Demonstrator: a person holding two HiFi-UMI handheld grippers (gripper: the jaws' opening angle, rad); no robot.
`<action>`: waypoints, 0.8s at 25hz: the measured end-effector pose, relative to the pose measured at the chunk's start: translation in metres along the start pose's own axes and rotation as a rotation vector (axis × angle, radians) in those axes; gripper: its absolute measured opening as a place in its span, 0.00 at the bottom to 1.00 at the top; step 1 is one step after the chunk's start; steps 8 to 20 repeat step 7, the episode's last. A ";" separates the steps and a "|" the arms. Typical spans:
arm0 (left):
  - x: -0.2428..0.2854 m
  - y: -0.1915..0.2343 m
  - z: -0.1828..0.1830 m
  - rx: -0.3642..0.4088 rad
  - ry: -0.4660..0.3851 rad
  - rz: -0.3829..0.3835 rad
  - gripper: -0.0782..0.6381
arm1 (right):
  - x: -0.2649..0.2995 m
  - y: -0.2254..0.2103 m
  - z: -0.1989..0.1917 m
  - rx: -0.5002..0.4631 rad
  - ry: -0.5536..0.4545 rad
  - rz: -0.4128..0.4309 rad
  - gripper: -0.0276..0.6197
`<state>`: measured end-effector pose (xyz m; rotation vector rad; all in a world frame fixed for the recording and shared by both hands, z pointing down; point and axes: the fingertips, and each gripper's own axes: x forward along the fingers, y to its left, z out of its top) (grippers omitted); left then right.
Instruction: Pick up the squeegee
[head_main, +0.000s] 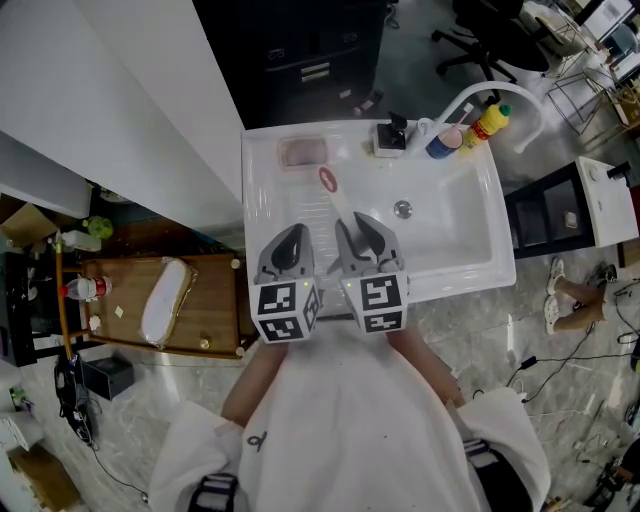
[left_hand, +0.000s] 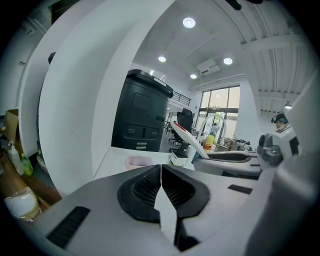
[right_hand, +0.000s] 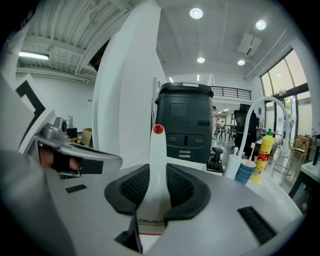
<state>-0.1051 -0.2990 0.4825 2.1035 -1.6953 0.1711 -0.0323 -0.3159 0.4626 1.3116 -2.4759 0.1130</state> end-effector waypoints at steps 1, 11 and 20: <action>0.000 0.000 0.000 0.000 0.000 -0.001 0.15 | 0.000 0.000 0.000 0.001 0.001 -0.001 0.21; -0.004 0.001 0.000 0.001 -0.003 -0.005 0.15 | -0.003 0.003 -0.001 0.000 0.001 -0.008 0.21; -0.004 0.001 0.000 0.001 -0.003 -0.005 0.15 | -0.003 0.003 -0.001 0.000 0.001 -0.008 0.21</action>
